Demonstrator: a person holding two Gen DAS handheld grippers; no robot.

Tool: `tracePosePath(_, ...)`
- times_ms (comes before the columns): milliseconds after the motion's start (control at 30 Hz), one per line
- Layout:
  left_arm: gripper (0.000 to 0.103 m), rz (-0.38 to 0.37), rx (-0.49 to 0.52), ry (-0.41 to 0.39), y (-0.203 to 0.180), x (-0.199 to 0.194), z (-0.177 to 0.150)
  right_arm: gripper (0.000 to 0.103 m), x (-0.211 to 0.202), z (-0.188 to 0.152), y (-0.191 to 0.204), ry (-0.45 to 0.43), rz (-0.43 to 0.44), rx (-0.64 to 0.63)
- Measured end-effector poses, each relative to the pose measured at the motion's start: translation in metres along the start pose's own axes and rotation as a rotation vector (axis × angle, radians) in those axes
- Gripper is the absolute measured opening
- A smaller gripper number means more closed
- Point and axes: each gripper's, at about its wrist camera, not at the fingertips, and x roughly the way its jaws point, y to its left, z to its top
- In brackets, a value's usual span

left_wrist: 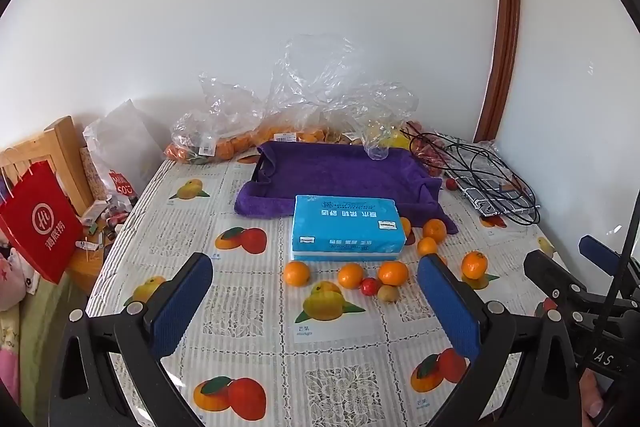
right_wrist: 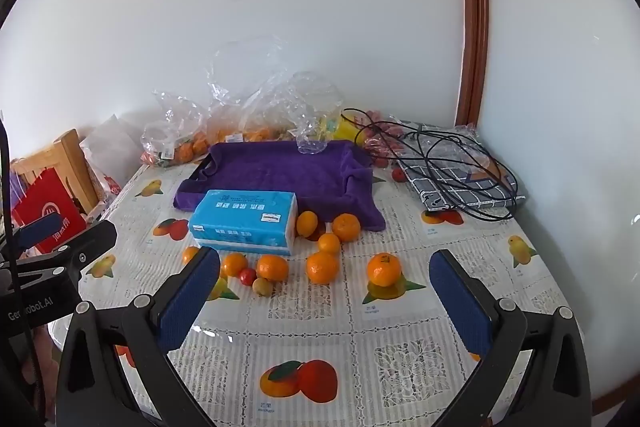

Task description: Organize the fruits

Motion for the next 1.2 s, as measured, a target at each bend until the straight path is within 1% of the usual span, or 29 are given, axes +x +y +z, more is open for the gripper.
tracePosePath(300,0.103,0.006,0.000,-0.001,-0.0006,-0.0017,0.0011,0.103,-0.0007,-0.0004,0.0015,-0.003,0.004,0.002)
tracePosePath(333,0.103,0.009,-0.001,-0.001,0.0063,-0.0010,0.0006,0.103,-0.0007,-0.0005,0.0020,-0.003,0.004,0.001)
tracePosePath(700,0.103,0.007,-0.011,-0.003,0.0035,0.0016,-0.0004,0.103,-0.0006,-0.0006,0.0027,-0.002,0.006,-0.005)
tracePosePath(900,0.103,-0.008,-0.026,-0.009,0.0057,0.0003,-0.0023,0.103,0.0002,-0.0028,0.0034,0.003,0.006,-0.005)
tracePosePath(1000,0.103,0.002,-0.014,0.004,0.0050,0.0006,-0.0018,0.103,0.0005,-0.0029,0.0036,0.003,0.010,-0.004)
tracePosePath(1200,0.103,0.011,-0.009,0.003,0.0052,-0.0001,-0.0005,0.103,0.0003,-0.0031,0.0034,0.003,0.006,-0.004)
